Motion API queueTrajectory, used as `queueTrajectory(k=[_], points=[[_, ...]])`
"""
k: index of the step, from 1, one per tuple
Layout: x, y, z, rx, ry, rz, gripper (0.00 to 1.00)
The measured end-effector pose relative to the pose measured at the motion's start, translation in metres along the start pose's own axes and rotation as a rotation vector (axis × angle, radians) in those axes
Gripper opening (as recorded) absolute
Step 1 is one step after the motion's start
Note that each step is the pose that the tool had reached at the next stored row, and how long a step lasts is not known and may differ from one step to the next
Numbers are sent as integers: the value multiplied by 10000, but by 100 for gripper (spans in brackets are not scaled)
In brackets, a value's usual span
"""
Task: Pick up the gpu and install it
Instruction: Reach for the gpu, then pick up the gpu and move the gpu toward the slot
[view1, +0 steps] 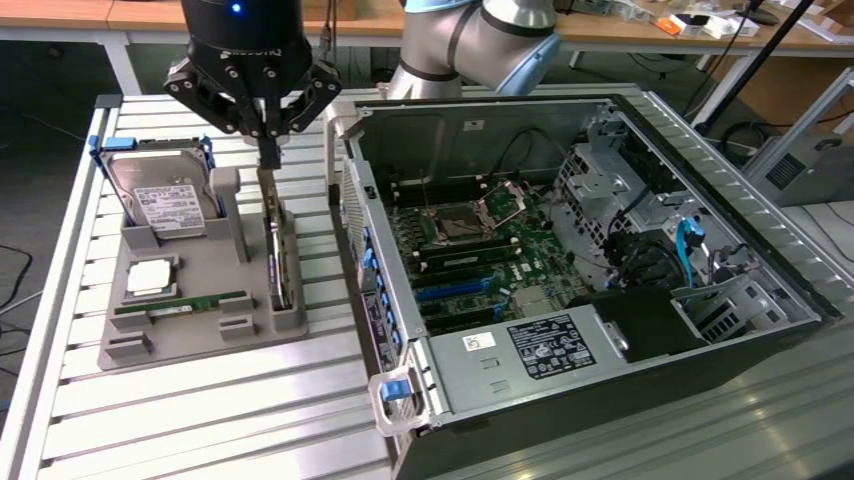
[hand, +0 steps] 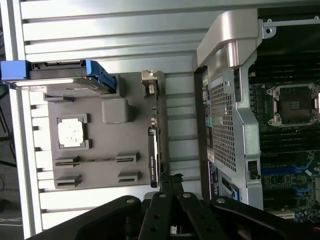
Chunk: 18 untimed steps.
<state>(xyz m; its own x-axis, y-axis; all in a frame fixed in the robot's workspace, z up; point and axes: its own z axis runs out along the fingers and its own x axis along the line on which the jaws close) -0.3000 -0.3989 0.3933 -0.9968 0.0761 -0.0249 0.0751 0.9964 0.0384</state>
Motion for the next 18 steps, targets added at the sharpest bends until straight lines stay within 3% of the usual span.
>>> queueTrajectory(k=[14,17,18], points=[[26,-2,0,1,-1,0,11],[26,-2,-1,1,0,0,17],[26,-2,0,1,-1,0,23]])
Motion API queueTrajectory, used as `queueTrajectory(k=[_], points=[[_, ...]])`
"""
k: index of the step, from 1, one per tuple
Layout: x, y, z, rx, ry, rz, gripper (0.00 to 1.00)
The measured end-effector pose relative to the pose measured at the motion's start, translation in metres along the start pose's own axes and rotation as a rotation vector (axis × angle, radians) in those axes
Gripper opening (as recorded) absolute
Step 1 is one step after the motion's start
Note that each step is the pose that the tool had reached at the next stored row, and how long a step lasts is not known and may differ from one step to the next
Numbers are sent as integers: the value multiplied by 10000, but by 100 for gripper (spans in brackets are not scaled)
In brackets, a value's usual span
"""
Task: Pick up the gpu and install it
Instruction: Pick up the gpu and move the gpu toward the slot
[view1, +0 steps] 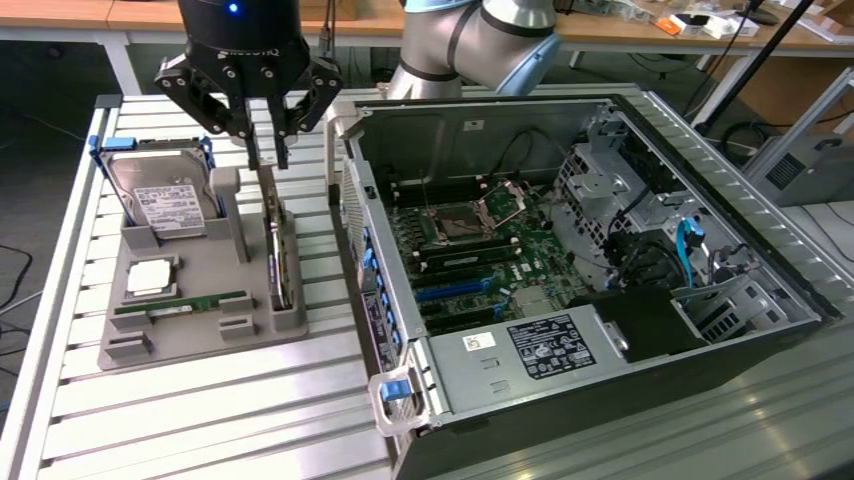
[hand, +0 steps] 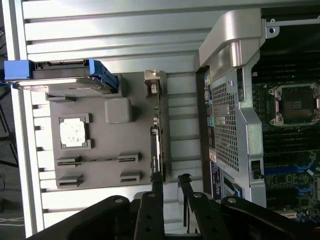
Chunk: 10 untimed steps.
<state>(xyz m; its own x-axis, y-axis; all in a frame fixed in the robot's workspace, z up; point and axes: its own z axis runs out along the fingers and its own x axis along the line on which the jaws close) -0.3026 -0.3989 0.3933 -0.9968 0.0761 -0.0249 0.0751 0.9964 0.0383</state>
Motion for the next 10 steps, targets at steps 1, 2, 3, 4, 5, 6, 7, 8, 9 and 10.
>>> queueTrajectory(k=[1,2,3,4,5,6,7,8,9,10], points=[[0,0,0,1,0,0,30],[0,0,0,0,0,0,30],[0,0,0,0,0,0,30],[0,0,0,0,0,0,30],[0,0,0,1,0,0,30],[0,0,0,1,0,0,30],[0,0,0,0,0,0,30],[0,0,0,1,0,0,30],[0,0,0,1,0,0,30],[0,0,0,0,0,0,30]])
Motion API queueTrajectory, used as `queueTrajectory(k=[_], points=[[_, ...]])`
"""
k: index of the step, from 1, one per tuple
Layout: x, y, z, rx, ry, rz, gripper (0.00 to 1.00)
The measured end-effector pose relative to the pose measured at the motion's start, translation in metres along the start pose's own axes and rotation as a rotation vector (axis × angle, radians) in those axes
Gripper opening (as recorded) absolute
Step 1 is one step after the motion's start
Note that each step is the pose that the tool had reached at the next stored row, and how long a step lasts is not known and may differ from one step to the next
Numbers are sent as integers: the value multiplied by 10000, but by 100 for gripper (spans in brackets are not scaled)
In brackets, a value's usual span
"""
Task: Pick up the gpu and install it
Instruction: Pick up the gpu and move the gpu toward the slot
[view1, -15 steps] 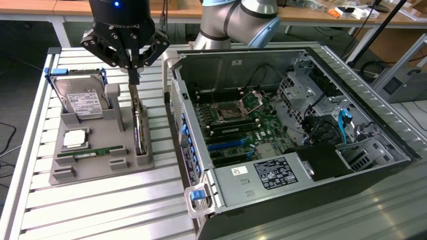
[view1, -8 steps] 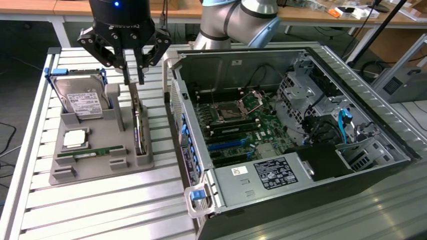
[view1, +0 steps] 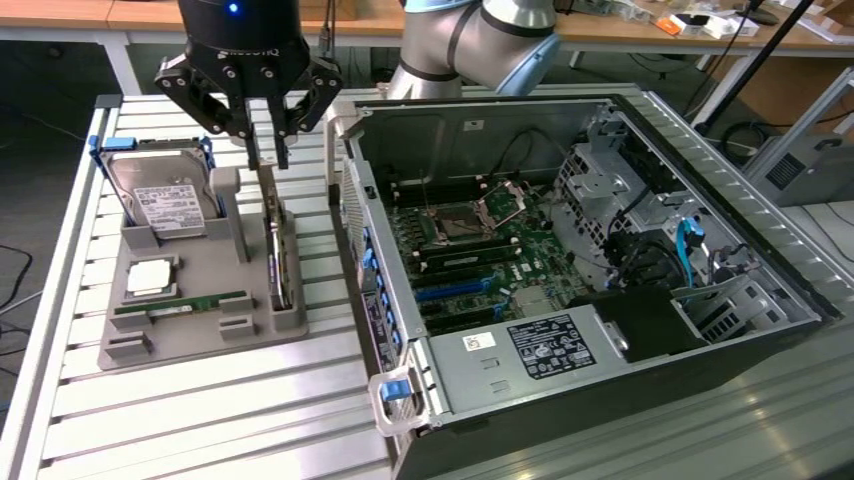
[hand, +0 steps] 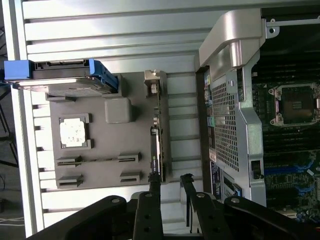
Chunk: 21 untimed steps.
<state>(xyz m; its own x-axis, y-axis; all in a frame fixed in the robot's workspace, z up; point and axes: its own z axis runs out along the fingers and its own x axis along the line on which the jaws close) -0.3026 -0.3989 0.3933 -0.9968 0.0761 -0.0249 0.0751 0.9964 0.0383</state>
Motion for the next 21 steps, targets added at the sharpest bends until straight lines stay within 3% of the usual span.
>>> queueTrajectory(k=[4,5,7,8,21], points=[[0,0,0,0,0,0,31],[0,0,0,0,0,0,37],[0,0,0,0,0,0,37],[0,0,0,0,0,0,44],[5,-1,31,0,0,0,44]])
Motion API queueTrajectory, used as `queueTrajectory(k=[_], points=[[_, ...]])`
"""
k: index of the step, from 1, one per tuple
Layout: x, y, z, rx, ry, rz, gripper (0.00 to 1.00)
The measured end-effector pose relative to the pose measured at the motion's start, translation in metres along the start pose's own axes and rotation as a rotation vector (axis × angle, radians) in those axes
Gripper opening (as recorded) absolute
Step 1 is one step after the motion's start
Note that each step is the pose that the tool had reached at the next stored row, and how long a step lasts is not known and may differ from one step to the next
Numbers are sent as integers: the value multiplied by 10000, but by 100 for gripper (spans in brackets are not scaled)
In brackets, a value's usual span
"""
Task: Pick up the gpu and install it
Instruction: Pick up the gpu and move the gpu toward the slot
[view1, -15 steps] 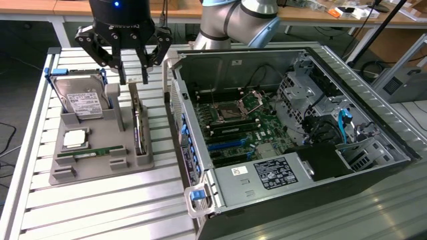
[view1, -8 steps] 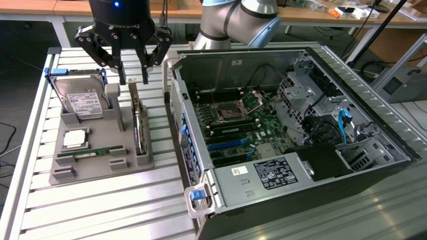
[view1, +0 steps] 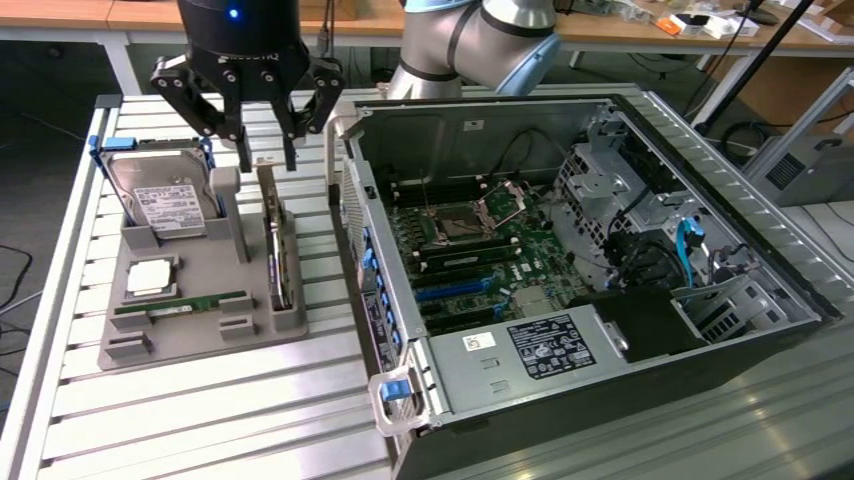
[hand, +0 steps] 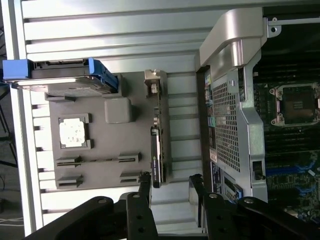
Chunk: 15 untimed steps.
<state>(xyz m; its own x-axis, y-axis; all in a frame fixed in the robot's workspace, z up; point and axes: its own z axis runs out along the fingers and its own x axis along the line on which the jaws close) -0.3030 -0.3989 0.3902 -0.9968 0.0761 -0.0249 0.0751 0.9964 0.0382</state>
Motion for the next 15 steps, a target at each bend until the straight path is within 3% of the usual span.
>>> queueTrajectory(k=[15], points=[[4,-2,45,-1,0,0,44]])
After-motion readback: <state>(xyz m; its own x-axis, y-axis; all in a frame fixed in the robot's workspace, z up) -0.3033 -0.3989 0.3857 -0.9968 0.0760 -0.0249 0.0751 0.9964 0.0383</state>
